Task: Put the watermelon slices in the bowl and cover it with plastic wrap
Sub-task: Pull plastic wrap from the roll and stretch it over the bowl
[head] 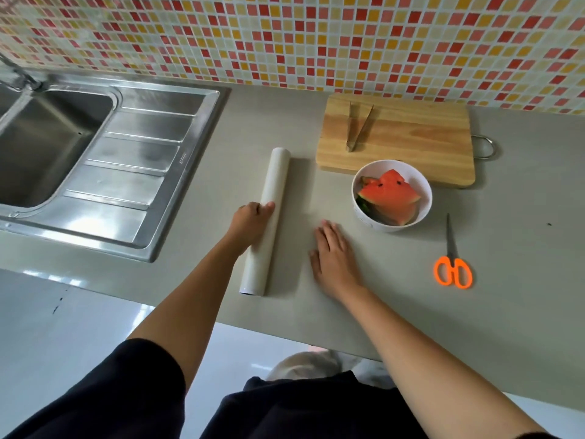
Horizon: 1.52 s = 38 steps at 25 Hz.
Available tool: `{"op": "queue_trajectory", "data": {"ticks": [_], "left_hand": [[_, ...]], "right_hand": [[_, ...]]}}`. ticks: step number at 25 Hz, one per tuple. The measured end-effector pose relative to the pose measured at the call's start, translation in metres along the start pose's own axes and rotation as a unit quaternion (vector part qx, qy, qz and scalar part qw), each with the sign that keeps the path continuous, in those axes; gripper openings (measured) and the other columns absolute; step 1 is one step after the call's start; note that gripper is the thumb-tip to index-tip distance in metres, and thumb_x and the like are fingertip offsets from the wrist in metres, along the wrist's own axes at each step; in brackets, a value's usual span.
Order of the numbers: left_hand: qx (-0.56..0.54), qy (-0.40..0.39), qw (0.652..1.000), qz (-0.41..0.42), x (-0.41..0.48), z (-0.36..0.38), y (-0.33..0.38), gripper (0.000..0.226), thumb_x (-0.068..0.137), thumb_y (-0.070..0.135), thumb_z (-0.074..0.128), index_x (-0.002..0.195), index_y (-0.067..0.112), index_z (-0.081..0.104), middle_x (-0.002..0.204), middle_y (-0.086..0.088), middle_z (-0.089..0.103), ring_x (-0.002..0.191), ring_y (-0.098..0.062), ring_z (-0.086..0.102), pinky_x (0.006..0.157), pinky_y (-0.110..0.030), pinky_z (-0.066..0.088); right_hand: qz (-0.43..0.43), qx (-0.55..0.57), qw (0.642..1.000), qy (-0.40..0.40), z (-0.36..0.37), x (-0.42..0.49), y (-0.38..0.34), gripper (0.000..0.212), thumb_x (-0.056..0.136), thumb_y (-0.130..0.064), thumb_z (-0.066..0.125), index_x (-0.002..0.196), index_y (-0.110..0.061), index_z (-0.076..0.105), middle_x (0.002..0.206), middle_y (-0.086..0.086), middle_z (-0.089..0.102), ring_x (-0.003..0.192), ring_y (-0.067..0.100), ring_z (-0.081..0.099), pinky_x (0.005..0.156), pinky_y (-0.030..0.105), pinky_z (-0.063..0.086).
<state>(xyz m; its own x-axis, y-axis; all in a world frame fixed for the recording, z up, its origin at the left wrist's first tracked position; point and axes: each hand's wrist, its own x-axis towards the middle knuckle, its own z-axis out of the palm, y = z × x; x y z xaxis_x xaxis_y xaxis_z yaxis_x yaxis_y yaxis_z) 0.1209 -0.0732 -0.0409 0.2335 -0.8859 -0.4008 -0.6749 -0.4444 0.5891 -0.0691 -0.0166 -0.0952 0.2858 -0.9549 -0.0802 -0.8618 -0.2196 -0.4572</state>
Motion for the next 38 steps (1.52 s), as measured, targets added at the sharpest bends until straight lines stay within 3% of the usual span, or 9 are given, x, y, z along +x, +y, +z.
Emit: {"op": "queue_trajectory", "data": {"ticks": [5, 8, 10, 12, 17, 20, 27, 31, 38], "left_hand": [[-0.288, -0.119, 0.949, 0.041, -0.015, -0.013, 0.002, 0.038, 0.099, 0.036, 0.042, 0.098, 0.004, 0.063, 0.086, -0.006, 0.058, 0.080, -0.018, 0.056, 0.071, -0.029, 0.048], [-0.385, -0.194, 0.897, 0.093, -0.030, -0.018, 0.008, 0.031, 0.097, 0.034, 0.044, 0.095, 0.018, 0.070, 0.087, 0.002, 0.068, 0.082, -0.010, 0.064, 0.071, -0.024, 0.053], [-0.383, -0.231, 0.887, 0.112, -0.042, -0.014, 0.018, 0.031, 0.094, 0.036, 0.046, 0.097, 0.019, 0.071, 0.090, 0.002, 0.069, 0.085, -0.010, 0.064, 0.071, -0.023, 0.053], [-0.363, -0.248, 0.889, 0.129, -0.053, -0.009, 0.032, 0.030, 0.094, 0.037, 0.046, 0.096, 0.020, 0.070, 0.087, 0.003, 0.067, 0.083, -0.010, 0.062, 0.071, -0.022, 0.052], [-0.332, -0.255, 0.893, 0.169, -0.065, 0.011, 0.070, 0.026, 0.096, 0.036, 0.045, 0.105, 0.020, 0.064, 0.084, 0.012, 0.065, 0.083, -0.004, 0.061, 0.071, -0.020, 0.050], [-0.305, -0.246, 0.901, 0.186, -0.070, 0.024, 0.080, 0.031, 0.091, 0.044, 0.047, 0.109, 0.025, 0.063, 0.090, 0.010, 0.063, 0.088, -0.008, 0.058, 0.079, -0.028, 0.049], [-0.301, -0.206, 0.912, 0.186, -0.078, 0.046, 0.100, 0.034, 0.085, 0.053, 0.048, 0.111, 0.034, 0.057, 0.101, 0.005, 0.063, 0.098, -0.017, 0.059, 0.085, -0.038, 0.050], [-0.312, -0.202, 0.912, 0.176, -0.082, 0.050, 0.112, 0.036, 0.080, 0.053, 0.048, 0.107, 0.030, 0.059, 0.103, -0.008, 0.062, 0.094, -0.026, 0.058, 0.084, -0.042, 0.049], [-0.266, -0.083, 0.947, 0.160, -0.073, 0.058, 0.146, 0.055, 0.084, 0.072, 0.030, 0.095, 0.028, 0.063, 0.089, 0.000, 0.065, 0.084, -0.021, 0.062, 0.076, -0.039, 0.053]], "right_hand": [[0.024, 0.121, 0.992, 0.034, -0.018, 0.005, -0.004, 0.046, 0.094, -0.022, 0.045, 0.136, -0.002, 0.039, 0.143, 0.017, 0.039, 0.135, 0.028, 0.032, 0.112, 0.029, 0.021], [0.119, 0.381, 0.913, 0.079, -0.054, 0.019, -0.013, 0.031, 0.094, -0.025, 0.048, 0.121, -0.011, 0.056, 0.117, 0.006, 0.062, 0.112, 0.020, 0.057, 0.094, 0.020, 0.039], [0.144, 0.517, 0.838, 0.098, -0.086, 0.032, -0.018, 0.020, 0.094, -0.027, 0.049, 0.105, -0.017, 0.063, 0.101, 0.002, 0.066, 0.094, 0.013, 0.063, 0.085, 0.025, 0.046], [0.145, 0.569, 0.803, 0.105, -0.117, 0.044, -0.021, 0.016, 0.092, -0.035, 0.051, 0.090, -0.025, 0.063, 0.093, -0.001, 0.067, 0.085, 0.010, 0.064, 0.079, 0.025, 0.050], [0.135, 0.570, 0.780, 0.221, -0.163, 0.054, -0.003, 0.026, 0.083, -0.041, 0.064, 0.097, -0.019, 0.068, 0.096, 0.000, 0.071, 0.087, 0.017, 0.067, 0.067, 0.025, 0.053], [0.134, 0.545, 0.773, 0.297, -0.176, 0.052, 0.009, 0.009, 0.084, -0.031, 0.066, 0.086, -0.023, 0.068, 0.084, -0.004, 0.071, 0.077, 0.011, 0.068, 0.066, 0.026, 0.056], [0.138, 0.653, 0.711, 0.221, -0.197, 0.050, 0.031, 0.014, 0.091, -0.031, 0.055, 0.083, -0.020, 0.060, 0.084, -0.003, 0.069, 0.079, 0.009, 0.069, 0.065, 0.026, 0.054], [0.117, 0.609, 0.743, 0.251, -0.203, 0.047, 0.038, 0.004, 0.083, -0.024, 0.068, 0.079, -0.021, 0.066, 0.081, 0.000, 0.068, 0.077, 0.010, 0.067, 0.068, 0.025, 0.055], [0.146, 0.570, 0.773, 0.237, -0.212, 0.059, 0.031, 0.014, 0.092, -0.025, 0.054, 0.079, -0.020, 0.054, 0.088, 0.002, 0.061, 0.075, 0.010, 0.062, 0.069, 0.026, 0.054]]}}
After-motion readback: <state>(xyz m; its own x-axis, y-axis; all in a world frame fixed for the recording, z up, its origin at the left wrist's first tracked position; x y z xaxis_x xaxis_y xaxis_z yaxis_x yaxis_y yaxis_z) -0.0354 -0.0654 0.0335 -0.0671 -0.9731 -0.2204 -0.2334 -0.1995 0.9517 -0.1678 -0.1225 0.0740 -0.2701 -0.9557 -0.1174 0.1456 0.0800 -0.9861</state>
